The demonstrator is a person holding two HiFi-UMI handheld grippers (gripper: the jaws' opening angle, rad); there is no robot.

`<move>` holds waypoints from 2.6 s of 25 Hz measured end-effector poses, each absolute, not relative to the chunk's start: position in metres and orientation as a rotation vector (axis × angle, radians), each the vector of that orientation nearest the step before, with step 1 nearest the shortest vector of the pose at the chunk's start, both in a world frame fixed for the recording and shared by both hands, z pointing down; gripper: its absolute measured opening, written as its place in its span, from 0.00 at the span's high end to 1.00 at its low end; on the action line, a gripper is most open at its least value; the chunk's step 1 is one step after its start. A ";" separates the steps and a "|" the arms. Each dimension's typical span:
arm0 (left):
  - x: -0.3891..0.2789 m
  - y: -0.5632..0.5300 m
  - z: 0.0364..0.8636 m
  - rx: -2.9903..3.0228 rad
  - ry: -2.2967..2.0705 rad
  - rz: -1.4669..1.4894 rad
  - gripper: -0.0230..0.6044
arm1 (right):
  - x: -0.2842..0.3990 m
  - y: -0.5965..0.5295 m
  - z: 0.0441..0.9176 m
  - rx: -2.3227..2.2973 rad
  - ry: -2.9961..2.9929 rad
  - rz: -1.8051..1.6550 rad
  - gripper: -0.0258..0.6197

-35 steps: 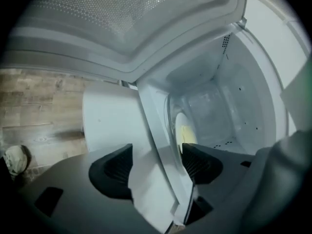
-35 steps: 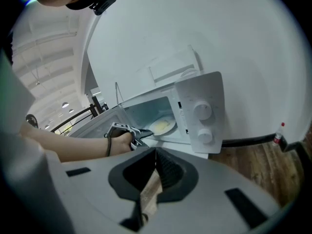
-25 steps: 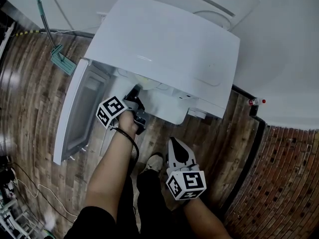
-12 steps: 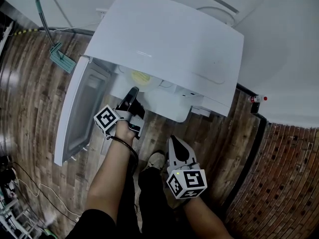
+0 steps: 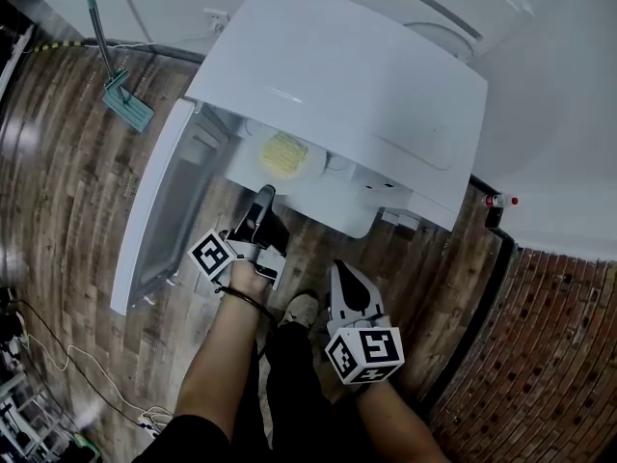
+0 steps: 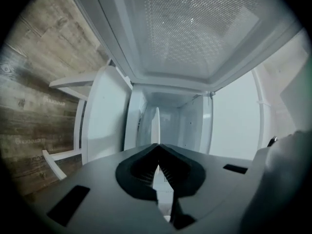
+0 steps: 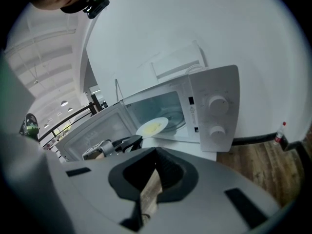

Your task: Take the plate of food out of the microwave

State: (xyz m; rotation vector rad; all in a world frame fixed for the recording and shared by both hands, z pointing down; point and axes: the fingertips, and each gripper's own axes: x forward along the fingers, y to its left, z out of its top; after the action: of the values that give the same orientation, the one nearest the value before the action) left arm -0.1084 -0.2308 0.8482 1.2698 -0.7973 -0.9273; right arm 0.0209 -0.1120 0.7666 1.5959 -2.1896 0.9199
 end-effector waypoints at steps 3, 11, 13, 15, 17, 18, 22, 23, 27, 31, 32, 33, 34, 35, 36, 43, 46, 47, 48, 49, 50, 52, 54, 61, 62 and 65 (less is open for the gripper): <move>-0.112 -0.217 0.841 1.263 -0.799 -0.918 0.95 | 0.017 -0.112 0.762 1.593 -2.193 0.913 0.94; -0.119 -0.174 0.798 1.211 -0.823 -0.881 0.95 | 0.017 -0.114 0.720 1.623 -2.182 0.923 0.94; -0.119 -0.160 0.776 1.201 -0.825 -0.862 0.95 | 0.017 -0.112 0.700 1.628 -2.175 0.926 0.94; -0.119 -0.147 0.750 1.191 -0.822 -0.854 0.95 | 0.018 -0.112 0.676 1.634 -2.181 0.912 0.94; -0.120 -0.134 0.718 1.183 -0.808 -0.854 0.95 | 0.020 -0.114 0.649 1.643 -2.193 0.899 0.94; -0.120 -0.127 0.702 1.182 -0.799 -0.849 0.95 | 0.021 -0.114 0.636 1.649 -2.197 0.893 0.94; -0.118 -0.116 0.640 1.235 -0.770 -0.793 0.95 | 0.034 -0.129 0.579 1.719 -2.221 0.782 0.94; -0.117 -0.119 0.626 1.254 -0.765 -0.780 0.95 | 0.037 -0.134 0.565 1.734 -2.225 0.741 0.94; -0.113 -0.135 0.572 1.299 -0.742 -0.761 0.95 | 0.038 -0.147 0.510 1.787 -2.256 0.668 0.94; -0.116 -0.163 0.504 1.347 -0.707 -0.828 0.95 | 0.035 -0.164 0.453 1.881 -2.315 0.643 0.94; -0.119 -0.167 0.489 1.352 -0.707 -0.847 0.95 | 0.032 -0.167 0.441 1.887 -2.328 0.636 0.94; -0.122 -0.169 0.476 1.356 -0.716 -0.860 0.95 | 0.029 -0.169 0.431 1.882 -2.339 0.624 0.94; -0.125 -0.172 0.464 1.360 -0.728 -0.868 0.95 | 0.025 -0.172 0.421 1.874 -2.347 0.603 0.94; -0.128 -0.176 0.452 1.367 -0.737 -0.875 0.95 | 0.021 -0.176 0.410 1.868 -2.355 0.576 0.94; -0.130 -0.181 0.440 1.378 -0.740 -0.881 0.95 | 0.019 -0.181 0.398 1.868 -2.366 0.550 0.94; -0.133 -0.208 0.376 1.477 -0.704 -0.857 0.95 | 0.001 -0.204 0.326 1.934 -2.429 0.405 0.94; -0.131 -0.208 0.363 1.484 -0.677 -0.870 0.95 | -0.004 -0.197 0.317 1.948 -2.432 0.371 0.94; -0.131 -0.208 0.359 1.488 -0.670 -0.873 0.95 | -0.006 -0.194 0.316 1.951 -2.431 0.364 0.94; -0.131 -0.208 0.358 1.493 -0.664 -0.874 0.95 | -0.008 -0.192 0.316 1.955 -2.430 0.362 0.94; -0.131 -0.208 0.356 1.496 -0.661 -0.875 0.95 | -0.009 -0.191 0.317 1.960 -2.427 0.366 0.94; -0.131 -0.208 0.356 1.496 -0.659 -0.874 0.95 | -0.009 -0.189 0.319 1.966 -2.423 0.374 0.94; -0.132 -0.207 0.356 1.493 -0.661 -0.871 0.95 | -0.009 -0.186 0.323 1.978 -2.413 0.389 0.94; -0.132 -0.205 0.354 1.486 -0.661 -0.868 0.95 | -0.008 -0.183 0.325 1.991 -2.401 0.392 0.94; -0.133 -0.202 0.350 1.487 -0.624 -0.861 0.95 | -0.009 -0.177 0.333 2.020 -2.365 0.408 0.94; -0.132 -0.202 0.351 1.489 -0.620 -0.859 0.95 | -0.009 -0.176 0.334 2.020 -2.362 0.410 0.94; -0.131 -0.201 0.354 1.484 -0.619 -0.852 0.95 | -0.011 -0.175 0.338 2.015 -2.357 0.417 0.94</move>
State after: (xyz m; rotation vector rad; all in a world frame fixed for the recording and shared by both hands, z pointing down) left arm -0.1308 -0.2012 0.3544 1.4840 -0.6186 -0.8523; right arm -0.0108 -0.1750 0.3384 2.0148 -2.3571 0.4174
